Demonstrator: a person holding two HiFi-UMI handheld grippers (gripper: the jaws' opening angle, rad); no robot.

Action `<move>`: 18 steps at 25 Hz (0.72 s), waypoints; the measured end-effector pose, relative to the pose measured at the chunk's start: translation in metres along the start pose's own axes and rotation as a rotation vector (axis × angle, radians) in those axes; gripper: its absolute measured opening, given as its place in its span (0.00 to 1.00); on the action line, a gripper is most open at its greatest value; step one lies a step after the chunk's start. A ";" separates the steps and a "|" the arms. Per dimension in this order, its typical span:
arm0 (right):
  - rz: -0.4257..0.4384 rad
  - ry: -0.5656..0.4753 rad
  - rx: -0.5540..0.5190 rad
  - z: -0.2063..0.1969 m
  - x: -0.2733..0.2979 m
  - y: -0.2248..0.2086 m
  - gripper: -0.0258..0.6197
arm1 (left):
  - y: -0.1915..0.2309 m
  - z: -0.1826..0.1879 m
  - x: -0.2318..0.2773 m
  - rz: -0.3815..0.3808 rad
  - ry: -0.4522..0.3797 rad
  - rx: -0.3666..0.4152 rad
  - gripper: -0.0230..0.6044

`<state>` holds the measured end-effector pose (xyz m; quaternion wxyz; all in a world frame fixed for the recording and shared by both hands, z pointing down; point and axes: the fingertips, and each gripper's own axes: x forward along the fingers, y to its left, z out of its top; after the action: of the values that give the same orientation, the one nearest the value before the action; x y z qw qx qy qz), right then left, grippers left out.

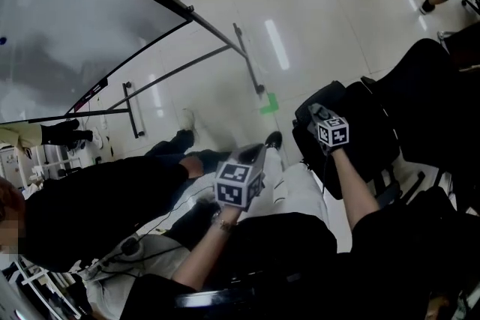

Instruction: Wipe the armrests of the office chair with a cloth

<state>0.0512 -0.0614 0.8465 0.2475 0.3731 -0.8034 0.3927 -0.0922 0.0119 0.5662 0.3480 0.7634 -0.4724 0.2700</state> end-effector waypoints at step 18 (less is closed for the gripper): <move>-0.329 -0.314 0.446 0.020 -0.023 -0.122 0.07 | 0.047 -0.023 -0.027 0.094 -0.022 -0.081 0.03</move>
<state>0.1598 -0.1186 0.8734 0.0926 0.5990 -0.6547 0.4517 -0.1480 0.0297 0.5731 0.3605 0.7286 -0.5221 0.2580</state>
